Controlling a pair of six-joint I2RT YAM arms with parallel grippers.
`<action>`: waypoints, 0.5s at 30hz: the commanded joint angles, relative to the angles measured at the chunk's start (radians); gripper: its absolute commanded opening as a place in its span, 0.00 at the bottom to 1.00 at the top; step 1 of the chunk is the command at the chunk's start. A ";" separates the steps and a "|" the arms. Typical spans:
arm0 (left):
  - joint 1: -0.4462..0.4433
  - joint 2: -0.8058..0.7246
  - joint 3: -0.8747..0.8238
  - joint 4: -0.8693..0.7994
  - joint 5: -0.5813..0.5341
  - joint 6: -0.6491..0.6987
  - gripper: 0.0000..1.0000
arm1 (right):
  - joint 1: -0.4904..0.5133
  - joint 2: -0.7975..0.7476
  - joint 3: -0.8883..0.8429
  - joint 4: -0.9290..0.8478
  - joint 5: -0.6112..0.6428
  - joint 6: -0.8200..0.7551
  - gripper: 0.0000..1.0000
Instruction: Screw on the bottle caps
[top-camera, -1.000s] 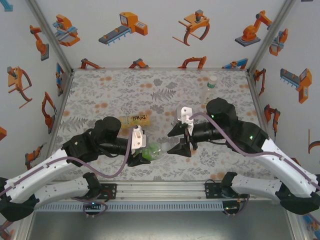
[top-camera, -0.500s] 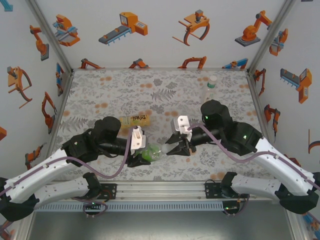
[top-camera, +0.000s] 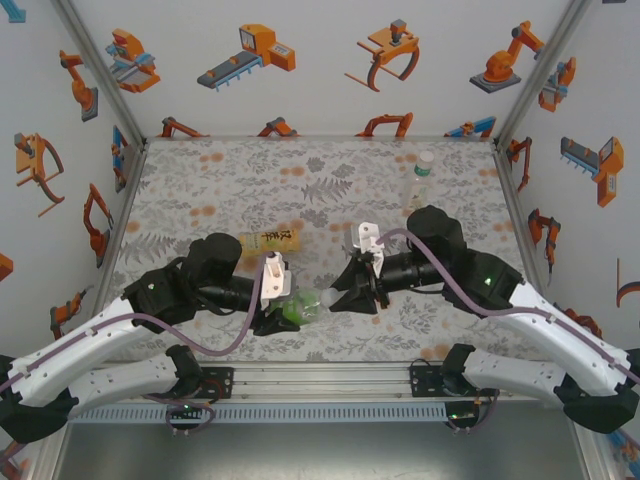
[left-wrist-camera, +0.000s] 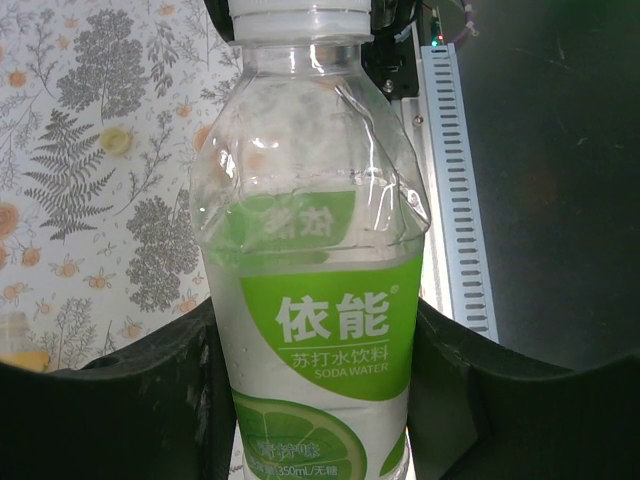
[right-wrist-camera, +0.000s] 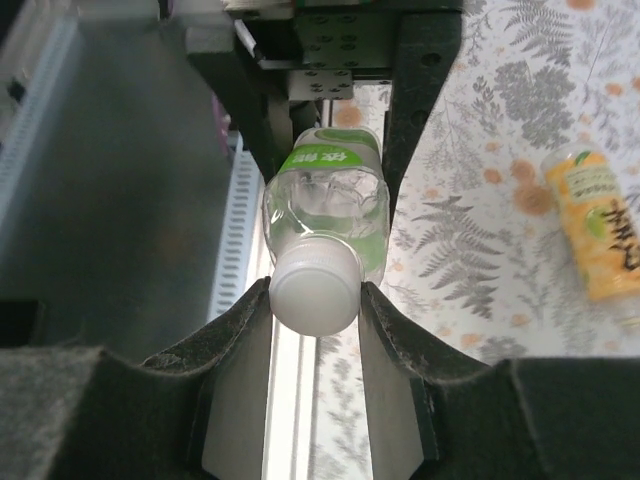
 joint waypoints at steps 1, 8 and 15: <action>-0.006 0.002 0.025 0.046 0.006 0.012 0.00 | 0.001 -0.008 -0.048 0.175 0.132 0.370 0.00; -0.006 0.014 0.023 0.047 -0.003 0.018 0.00 | 0.002 0.017 -0.016 0.069 0.344 0.871 0.00; -0.006 0.020 0.025 0.052 -0.016 0.020 0.00 | 0.002 0.106 0.095 -0.159 0.375 1.166 0.00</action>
